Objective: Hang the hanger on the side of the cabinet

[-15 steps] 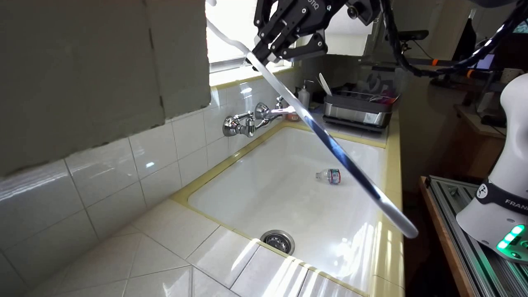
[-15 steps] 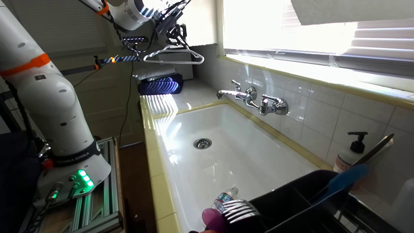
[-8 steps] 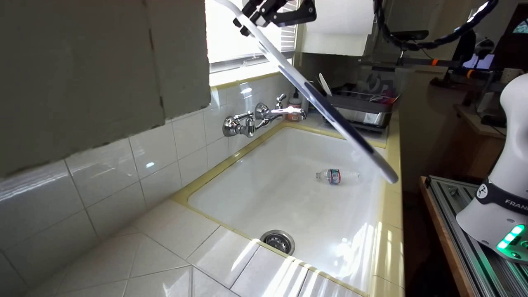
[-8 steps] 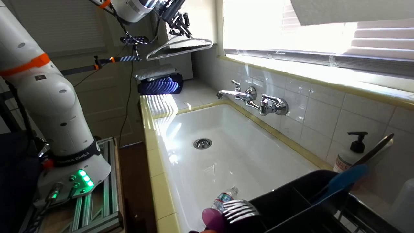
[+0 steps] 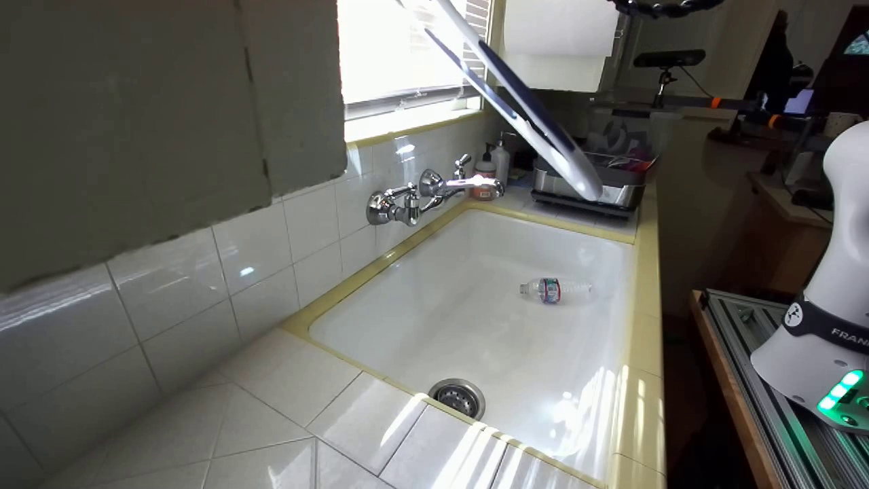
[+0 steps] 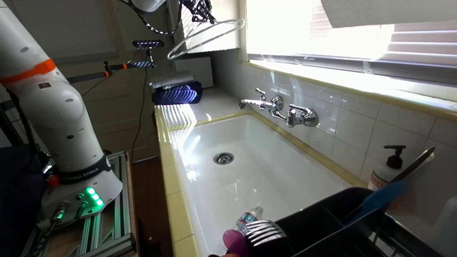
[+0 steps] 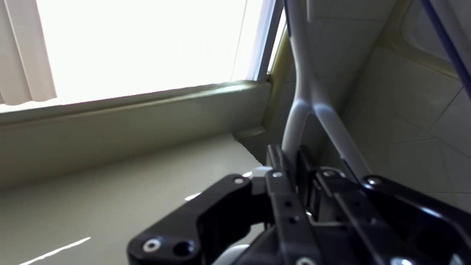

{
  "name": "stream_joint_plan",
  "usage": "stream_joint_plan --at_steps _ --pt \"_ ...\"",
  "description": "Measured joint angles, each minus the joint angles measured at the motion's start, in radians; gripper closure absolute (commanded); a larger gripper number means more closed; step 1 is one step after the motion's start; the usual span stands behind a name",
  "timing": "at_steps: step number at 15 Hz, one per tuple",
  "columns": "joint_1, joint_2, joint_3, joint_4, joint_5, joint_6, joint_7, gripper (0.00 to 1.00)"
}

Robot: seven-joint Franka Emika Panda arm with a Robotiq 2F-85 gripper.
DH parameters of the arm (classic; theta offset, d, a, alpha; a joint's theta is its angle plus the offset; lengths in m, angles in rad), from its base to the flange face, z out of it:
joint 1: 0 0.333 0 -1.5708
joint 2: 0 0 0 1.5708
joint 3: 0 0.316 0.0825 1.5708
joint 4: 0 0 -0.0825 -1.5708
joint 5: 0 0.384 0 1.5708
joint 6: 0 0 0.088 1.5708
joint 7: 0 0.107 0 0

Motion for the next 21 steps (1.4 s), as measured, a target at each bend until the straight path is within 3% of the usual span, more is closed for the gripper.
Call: stream_joint_plan --at_steps 9,21 --pt "0.035 0.064 -0.020 0.083 0.048 0.154 -0.100 0.97" --pt "0.132 0.081 -0.116 0.199 0.240 0.155 -0.416 0.97"
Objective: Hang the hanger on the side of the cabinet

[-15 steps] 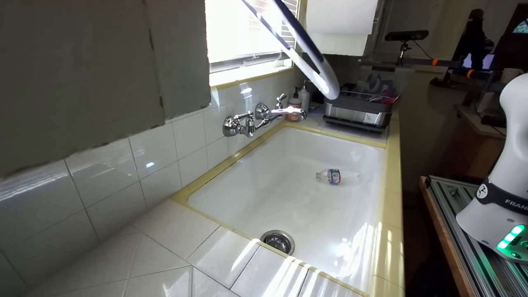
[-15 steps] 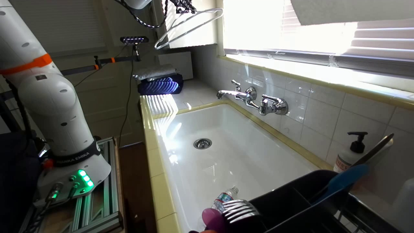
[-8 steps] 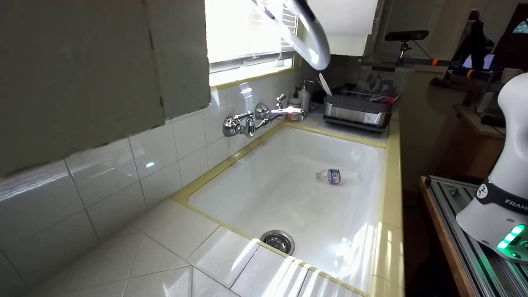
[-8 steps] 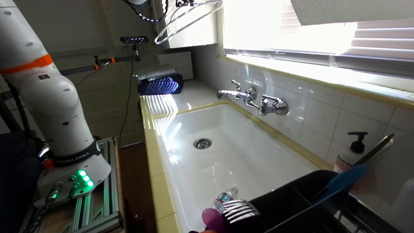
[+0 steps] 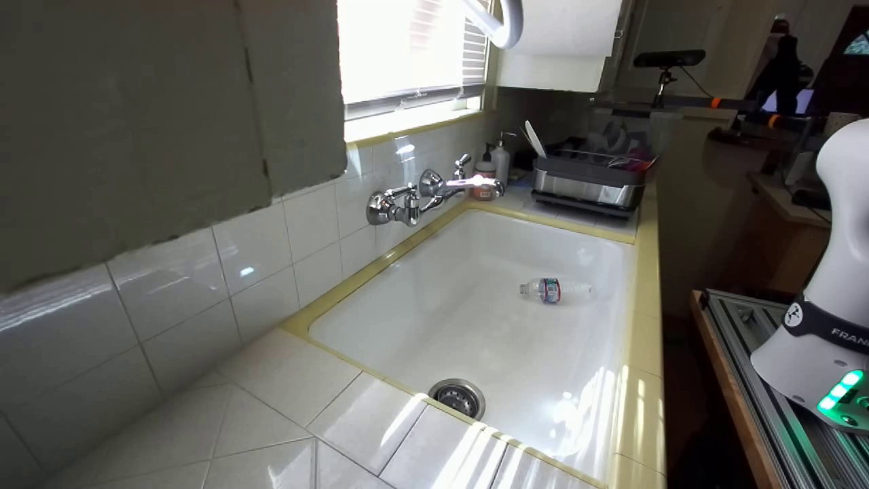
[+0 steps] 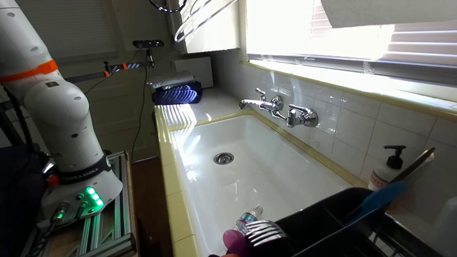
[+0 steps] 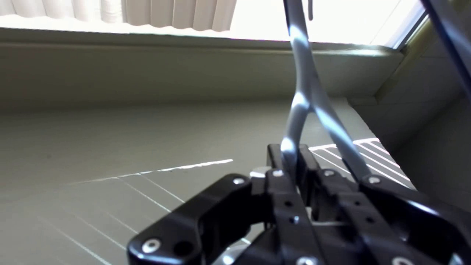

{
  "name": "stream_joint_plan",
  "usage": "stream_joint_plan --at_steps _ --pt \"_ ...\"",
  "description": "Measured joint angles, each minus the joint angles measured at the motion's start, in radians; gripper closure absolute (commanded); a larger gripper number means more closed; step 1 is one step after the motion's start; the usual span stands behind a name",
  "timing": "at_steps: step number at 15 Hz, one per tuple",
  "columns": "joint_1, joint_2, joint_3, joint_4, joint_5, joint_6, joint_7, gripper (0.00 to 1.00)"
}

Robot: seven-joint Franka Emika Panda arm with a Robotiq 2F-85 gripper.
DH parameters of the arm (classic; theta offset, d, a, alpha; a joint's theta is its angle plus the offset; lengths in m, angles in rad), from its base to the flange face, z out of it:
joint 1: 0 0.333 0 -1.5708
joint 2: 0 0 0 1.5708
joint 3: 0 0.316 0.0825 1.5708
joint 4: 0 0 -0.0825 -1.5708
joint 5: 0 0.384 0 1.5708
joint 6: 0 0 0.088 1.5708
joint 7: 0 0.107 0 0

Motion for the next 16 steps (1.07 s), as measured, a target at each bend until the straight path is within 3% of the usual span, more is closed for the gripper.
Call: stream_joint_plan --at_steps 16 --pt "0.054 0.008 -0.061 0.143 0.109 -0.023 -0.160 0.97"
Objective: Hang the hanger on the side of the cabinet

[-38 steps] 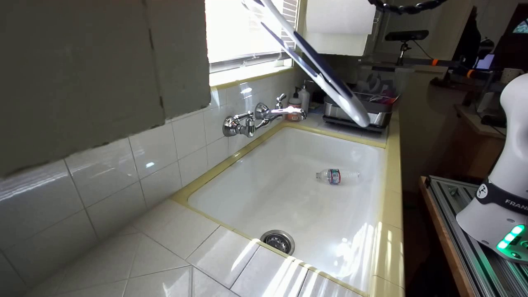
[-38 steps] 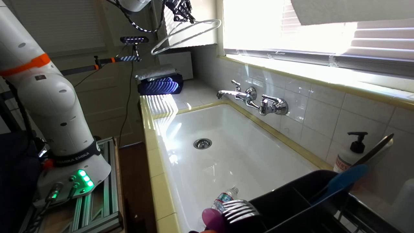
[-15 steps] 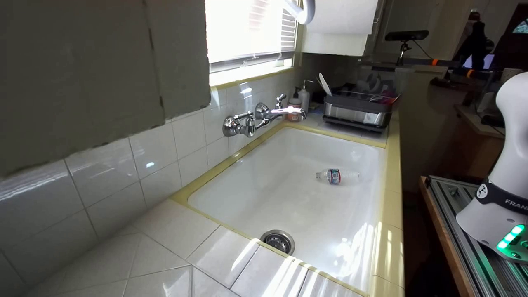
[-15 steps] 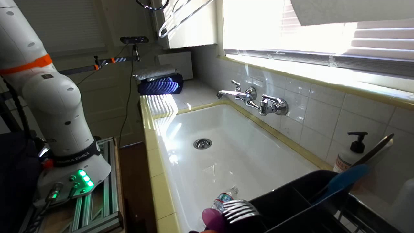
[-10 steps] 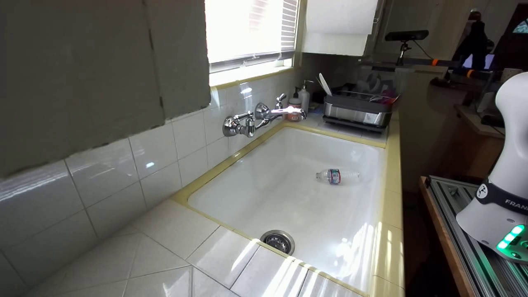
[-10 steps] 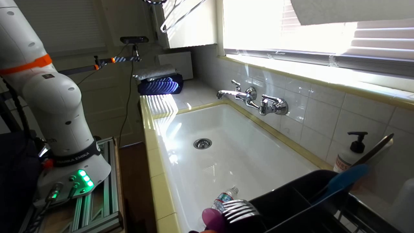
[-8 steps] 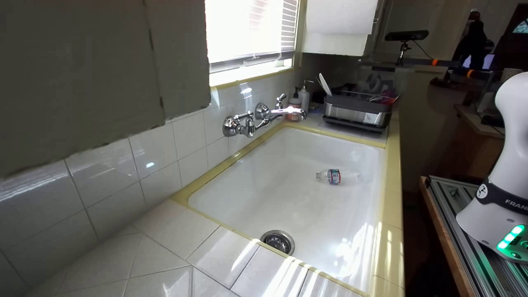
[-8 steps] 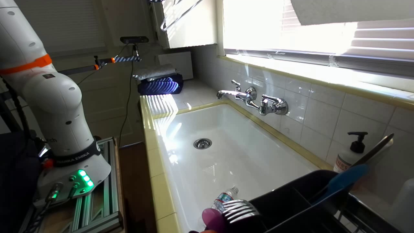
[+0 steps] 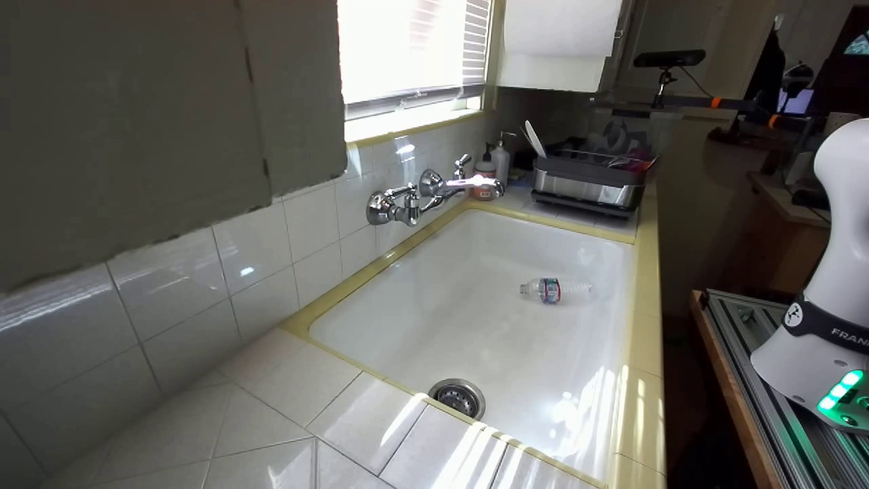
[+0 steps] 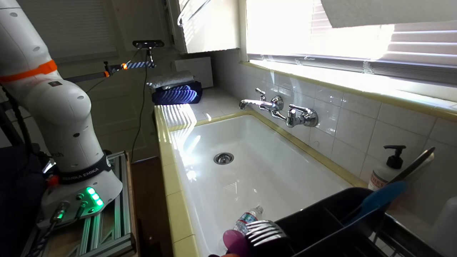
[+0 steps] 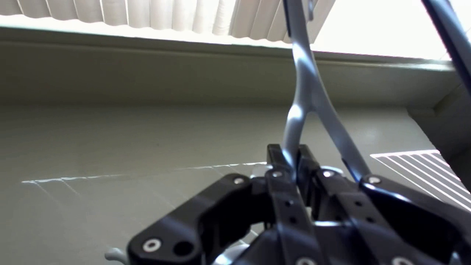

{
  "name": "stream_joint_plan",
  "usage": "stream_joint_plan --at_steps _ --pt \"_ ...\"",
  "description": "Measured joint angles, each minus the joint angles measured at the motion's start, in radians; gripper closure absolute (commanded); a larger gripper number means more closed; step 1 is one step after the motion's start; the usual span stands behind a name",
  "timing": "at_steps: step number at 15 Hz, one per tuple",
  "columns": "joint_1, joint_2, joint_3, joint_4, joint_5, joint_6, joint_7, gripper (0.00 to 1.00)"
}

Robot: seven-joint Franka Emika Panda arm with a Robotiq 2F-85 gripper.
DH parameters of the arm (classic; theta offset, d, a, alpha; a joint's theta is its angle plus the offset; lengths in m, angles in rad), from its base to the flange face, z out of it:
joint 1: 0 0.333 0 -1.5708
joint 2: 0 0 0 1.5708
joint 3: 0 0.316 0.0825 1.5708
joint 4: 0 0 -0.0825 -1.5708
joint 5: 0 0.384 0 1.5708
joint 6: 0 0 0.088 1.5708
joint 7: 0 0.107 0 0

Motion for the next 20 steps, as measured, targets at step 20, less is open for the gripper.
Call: stream_joint_plan --at_steps 20 --pt "0.006 0.138 -0.003 0.315 0.009 -0.134 -0.060 0.97"
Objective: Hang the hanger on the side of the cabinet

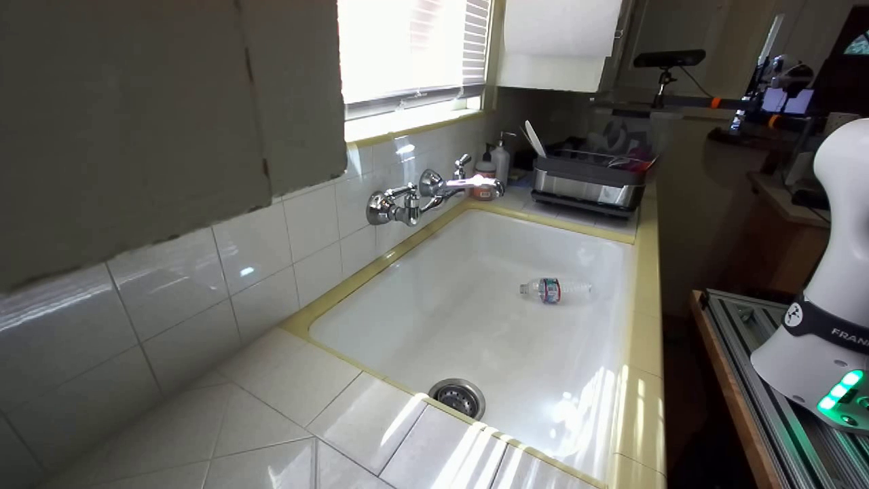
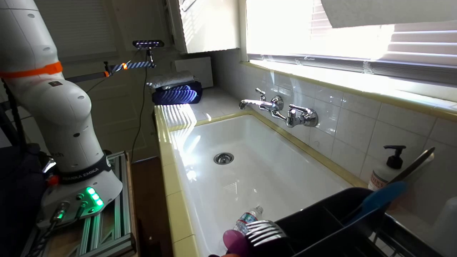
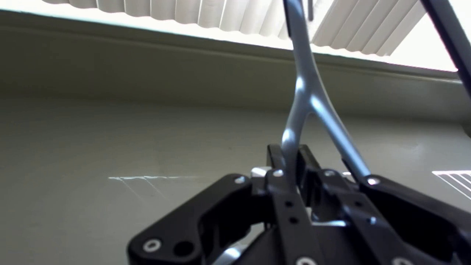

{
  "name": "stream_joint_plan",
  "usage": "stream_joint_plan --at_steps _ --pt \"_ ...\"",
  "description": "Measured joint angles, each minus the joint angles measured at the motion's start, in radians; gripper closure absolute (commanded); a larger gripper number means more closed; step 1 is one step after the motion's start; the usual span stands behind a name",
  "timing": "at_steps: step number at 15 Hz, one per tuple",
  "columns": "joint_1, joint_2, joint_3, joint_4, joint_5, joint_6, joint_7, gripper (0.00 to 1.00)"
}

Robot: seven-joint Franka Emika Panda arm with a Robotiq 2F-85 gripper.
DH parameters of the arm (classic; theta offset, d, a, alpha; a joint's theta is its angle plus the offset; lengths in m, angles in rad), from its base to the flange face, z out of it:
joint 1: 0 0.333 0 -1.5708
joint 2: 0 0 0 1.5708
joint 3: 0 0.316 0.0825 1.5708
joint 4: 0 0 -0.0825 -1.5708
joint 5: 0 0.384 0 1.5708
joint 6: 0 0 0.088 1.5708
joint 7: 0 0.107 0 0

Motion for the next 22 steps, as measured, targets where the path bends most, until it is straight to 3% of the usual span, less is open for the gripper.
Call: stream_joint_plan --at_steps 14,22 --pt "-0.006 0.138 0.000 0.217 0.039 -0.100 -0.012 0.97" --pt "-0.014 0.177 0.000 0.260 0.070 -0.146 -0.031 0.97"
